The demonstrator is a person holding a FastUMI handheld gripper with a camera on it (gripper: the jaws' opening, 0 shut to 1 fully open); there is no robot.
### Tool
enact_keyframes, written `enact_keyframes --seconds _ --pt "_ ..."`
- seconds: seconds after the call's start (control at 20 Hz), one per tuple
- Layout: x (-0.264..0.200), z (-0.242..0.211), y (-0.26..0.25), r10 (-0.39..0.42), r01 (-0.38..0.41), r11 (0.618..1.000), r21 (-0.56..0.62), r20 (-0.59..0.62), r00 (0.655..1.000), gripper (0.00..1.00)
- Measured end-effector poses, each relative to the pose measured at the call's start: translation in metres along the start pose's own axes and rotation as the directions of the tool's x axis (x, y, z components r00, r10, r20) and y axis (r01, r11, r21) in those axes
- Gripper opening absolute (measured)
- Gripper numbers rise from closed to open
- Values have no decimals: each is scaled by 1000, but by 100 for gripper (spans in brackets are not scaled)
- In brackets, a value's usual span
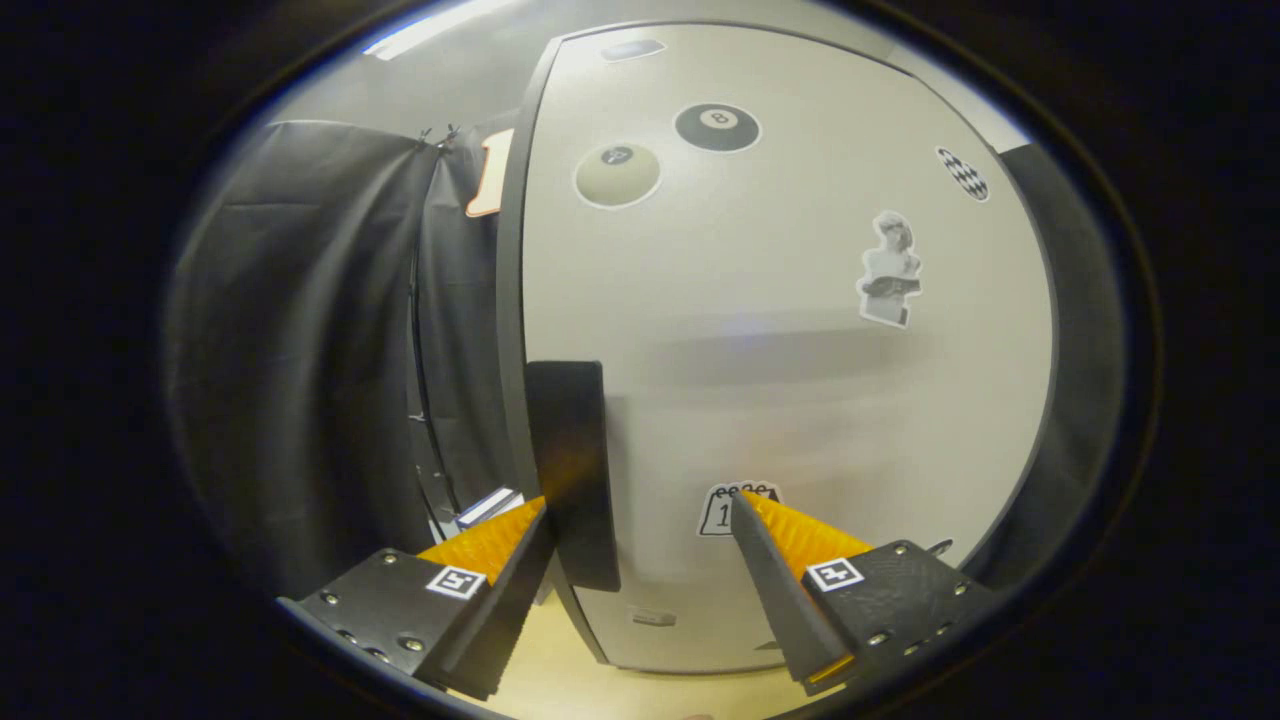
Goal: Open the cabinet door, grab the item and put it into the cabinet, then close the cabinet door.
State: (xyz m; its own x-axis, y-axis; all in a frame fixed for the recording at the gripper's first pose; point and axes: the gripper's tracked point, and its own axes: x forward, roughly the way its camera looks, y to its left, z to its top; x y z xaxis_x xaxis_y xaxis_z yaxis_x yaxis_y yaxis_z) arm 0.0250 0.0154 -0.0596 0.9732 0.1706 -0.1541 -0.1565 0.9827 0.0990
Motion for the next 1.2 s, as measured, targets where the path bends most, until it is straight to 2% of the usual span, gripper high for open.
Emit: enact_keyframes --seconds 0.65,0.9,1.2 --pt "-12 5 -1 11 -10 1000 -20 16 1000 100" --pt "-54 44 -9 4 6 996 -87 121 993 100" --pt "-107 101 -53 -66 93 992 -86 271 960 99"
